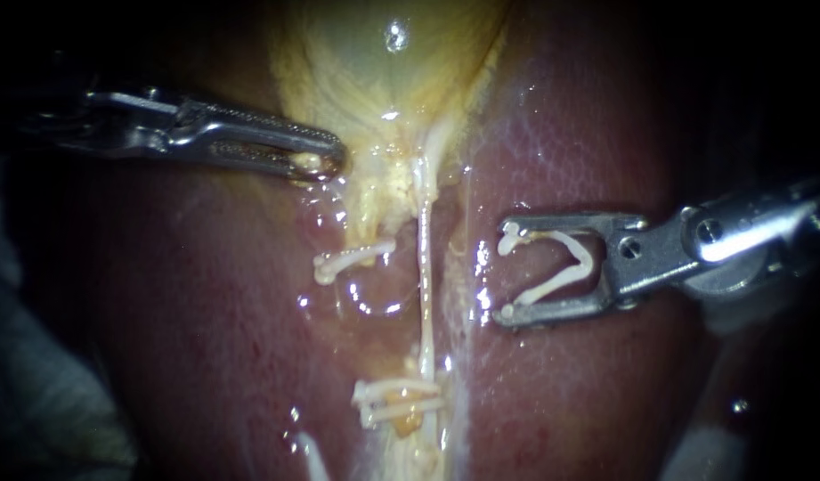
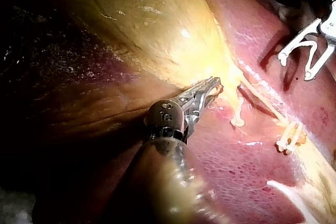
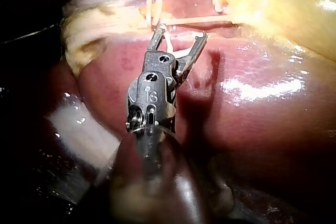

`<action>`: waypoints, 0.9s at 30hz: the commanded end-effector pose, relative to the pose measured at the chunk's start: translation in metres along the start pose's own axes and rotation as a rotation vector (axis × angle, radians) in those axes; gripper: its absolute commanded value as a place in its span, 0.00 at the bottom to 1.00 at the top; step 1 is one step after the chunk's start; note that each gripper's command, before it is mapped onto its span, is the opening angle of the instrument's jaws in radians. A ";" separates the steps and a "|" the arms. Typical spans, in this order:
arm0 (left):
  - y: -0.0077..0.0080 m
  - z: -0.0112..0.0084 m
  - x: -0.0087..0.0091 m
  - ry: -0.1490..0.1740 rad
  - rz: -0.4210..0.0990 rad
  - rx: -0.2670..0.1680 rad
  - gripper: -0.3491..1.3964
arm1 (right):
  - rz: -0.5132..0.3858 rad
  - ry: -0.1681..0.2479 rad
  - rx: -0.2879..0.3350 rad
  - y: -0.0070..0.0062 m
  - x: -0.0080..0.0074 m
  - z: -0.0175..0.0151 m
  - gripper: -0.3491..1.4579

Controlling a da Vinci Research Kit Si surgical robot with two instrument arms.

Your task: Clipping first clip right tube

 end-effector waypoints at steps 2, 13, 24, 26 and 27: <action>0.0001 -0.0006 0.0001 -0.002 -0.001 -0.004 0.00 | 0.000 0.000 0.000 0.0000 0.0000 0.0000 0.47; 0.0023 -0.0071 0.0030 0.034 -0.012 0.012 0.00 | 0.000 0.001 0.006 -0.0001 0.0001 0.0000 0.47; 0.0028 -0.0070 0.0030 0.037 -0.008 0.018 0.00 | -0.001 0.006 0.021 -0.0003 0.0000 0.0015 0.47; 0.0028 -0.0070 0.0030 0.037 -0.008 0.018 0.00 | -0.002 0.011 0.029 -0.0003 -0.0001 0.0022 0.47; 0.0028 -0.0070 0.0030 0.037 -0.008 0.018 0.00 | 0.009 0.011 0.034 -0.0003 -0.0002 0.0025 0.47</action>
